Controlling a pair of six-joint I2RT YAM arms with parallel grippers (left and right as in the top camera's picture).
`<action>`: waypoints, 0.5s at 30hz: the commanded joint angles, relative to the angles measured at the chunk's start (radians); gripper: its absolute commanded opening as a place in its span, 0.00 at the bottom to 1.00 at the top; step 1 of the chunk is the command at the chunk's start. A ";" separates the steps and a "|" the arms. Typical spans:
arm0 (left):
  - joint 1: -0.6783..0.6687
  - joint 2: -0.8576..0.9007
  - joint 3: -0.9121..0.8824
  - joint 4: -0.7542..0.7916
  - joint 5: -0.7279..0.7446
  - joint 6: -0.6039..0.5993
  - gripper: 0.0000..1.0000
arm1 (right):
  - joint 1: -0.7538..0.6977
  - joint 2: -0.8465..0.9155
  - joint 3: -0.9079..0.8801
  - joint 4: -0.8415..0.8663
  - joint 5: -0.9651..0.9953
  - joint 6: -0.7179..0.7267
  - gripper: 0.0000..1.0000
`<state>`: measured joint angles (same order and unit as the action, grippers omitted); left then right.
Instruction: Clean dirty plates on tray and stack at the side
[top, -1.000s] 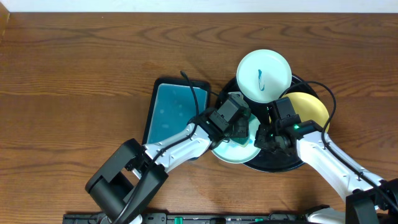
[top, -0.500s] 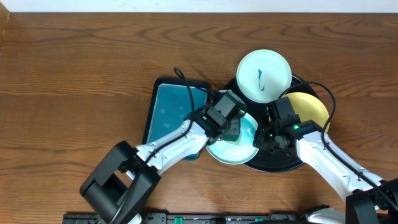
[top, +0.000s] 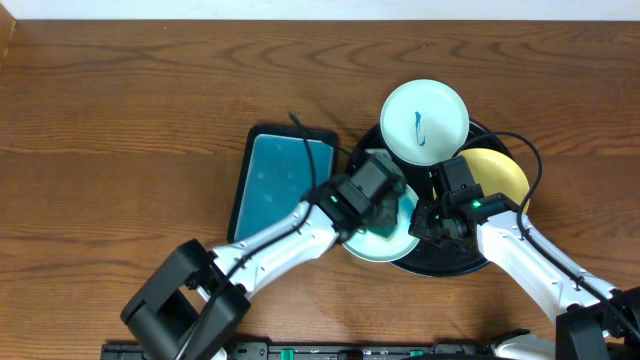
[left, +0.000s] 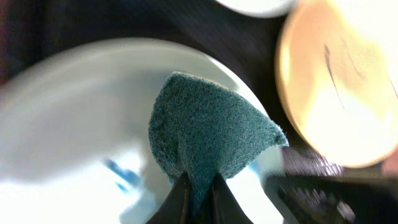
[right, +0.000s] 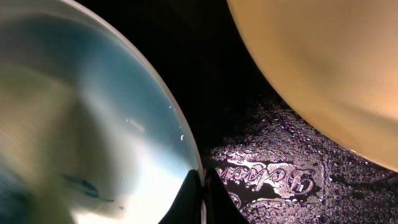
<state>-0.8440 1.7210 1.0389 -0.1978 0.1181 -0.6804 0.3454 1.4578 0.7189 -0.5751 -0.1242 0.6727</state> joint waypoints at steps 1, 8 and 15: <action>-0.048 -0.013 -0.009 0.005 0.023 -0.015 0.07 | -0.005 -0.005 0.005 -0.002 0.022 0.014 0.01; -0.069 0.040 -0.009 0.006 -0.007 -0.043 0.07 | -0.005 -0.005 0.005 -0.002 0.022 0.014 0.01; -0.051 0.069 -0.009 -0.064 -0.225 -0.027 0.07 | -0.005 -0.005 0.006 -0.002 0.022 0.014 0.01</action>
<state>-0.9157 1.7729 1.0386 -0.2264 0.0494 -0.7105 0.3458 1.4578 0.7189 -0.5747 -0.1261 0.6731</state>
